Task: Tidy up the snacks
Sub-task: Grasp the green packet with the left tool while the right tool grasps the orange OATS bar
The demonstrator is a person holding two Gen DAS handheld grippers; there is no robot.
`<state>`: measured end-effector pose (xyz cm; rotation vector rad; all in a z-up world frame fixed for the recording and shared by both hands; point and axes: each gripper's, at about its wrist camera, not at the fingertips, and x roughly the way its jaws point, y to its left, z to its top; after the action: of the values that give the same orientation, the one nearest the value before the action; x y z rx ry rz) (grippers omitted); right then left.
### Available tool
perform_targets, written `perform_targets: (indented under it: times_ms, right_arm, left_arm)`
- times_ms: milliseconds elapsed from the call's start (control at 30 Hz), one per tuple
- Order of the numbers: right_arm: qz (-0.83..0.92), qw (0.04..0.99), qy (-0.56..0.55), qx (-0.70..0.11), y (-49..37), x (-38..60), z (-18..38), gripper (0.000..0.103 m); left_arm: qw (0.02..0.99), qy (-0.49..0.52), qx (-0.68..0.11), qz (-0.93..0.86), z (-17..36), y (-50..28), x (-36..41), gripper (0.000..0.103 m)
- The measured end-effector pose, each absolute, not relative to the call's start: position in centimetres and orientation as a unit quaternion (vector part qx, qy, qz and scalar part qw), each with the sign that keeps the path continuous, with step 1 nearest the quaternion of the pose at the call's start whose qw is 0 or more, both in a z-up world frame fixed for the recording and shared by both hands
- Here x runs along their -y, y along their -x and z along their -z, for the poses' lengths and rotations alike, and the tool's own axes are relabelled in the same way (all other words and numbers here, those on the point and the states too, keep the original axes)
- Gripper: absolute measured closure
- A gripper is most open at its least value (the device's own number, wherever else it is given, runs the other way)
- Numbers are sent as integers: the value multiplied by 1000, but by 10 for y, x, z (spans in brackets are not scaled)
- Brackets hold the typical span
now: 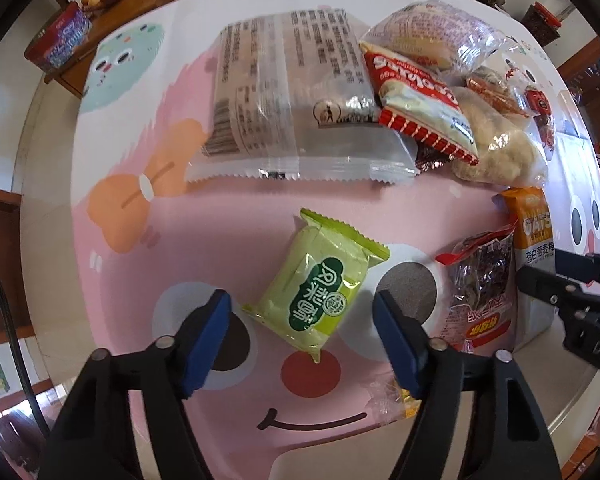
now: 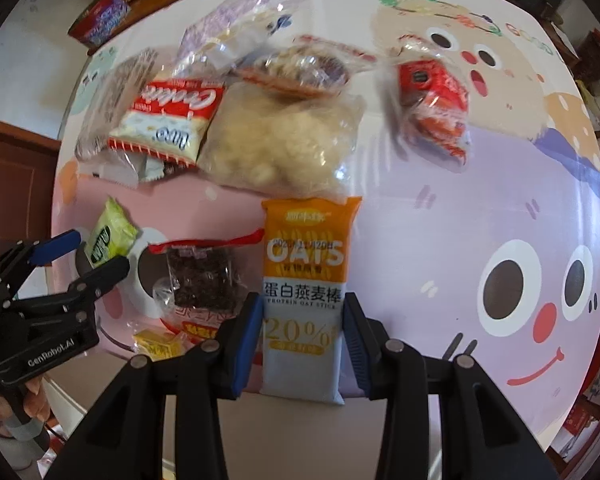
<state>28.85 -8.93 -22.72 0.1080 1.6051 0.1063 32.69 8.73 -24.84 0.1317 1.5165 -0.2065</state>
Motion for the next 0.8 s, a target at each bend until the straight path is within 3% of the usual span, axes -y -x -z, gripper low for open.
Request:
perform_targets:
  times_ms: [133,267,567,800]
  right_arm:
    - [-47,693,-42,-719,-283,84,231,62]
    - [-49,699,-47,-712,-278,84,230,64]
    - [-47,724,-65,-685,-263,96,209,66]
    - [-40,764,-71,-640,-248,108,165,66]
  left_arm:
    - [720,-71,-684,91,251,-326,-85,45]
    - [725,-76,-678,96,246,-322,-75,67]
    - [749,-71,-653,84,230,-310,-72,68]
    - [795,-70,-597,76,172,-285,-70,68]
